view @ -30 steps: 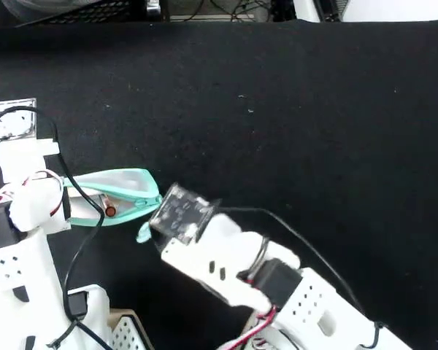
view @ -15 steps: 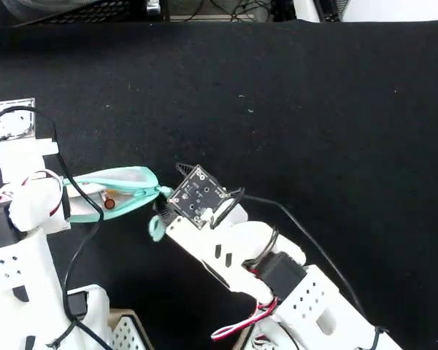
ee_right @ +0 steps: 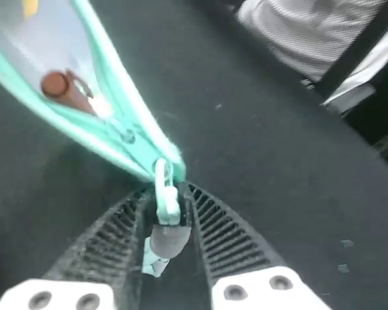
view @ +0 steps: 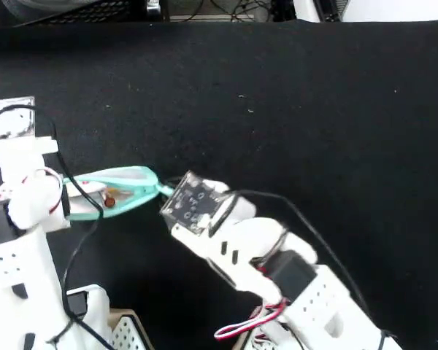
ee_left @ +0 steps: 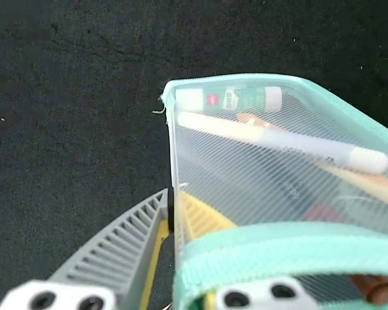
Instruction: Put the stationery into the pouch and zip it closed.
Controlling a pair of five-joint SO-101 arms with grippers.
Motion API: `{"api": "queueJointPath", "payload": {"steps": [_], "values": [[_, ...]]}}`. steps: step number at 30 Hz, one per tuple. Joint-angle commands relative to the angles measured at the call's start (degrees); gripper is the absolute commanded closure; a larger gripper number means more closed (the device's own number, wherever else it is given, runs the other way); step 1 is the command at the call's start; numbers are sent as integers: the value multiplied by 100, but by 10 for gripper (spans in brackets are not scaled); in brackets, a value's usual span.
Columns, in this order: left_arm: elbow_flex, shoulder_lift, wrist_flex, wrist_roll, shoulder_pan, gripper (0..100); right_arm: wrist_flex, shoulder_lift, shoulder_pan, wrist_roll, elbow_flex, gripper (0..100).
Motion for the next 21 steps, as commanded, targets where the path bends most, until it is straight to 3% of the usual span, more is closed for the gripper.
{"api": "queueJointPath", "payload": {"steps": [1, 5, 14, 21], "values": [[-760, 0, -88, -62, 57, 967, 281, -4, 176, 53, -1209, 986], [-1367, 167, 0, -79, 57, 966, 316, 444, 176, 35, -1789, 986], [-2598, 1943, 316, -334, 40, 966, 316, 1464, 167, 62, -2800, 986], [-2765, 3086, 316, -334, 4, 966, 0, 2343, 360, 70, -2721, 986]]}}
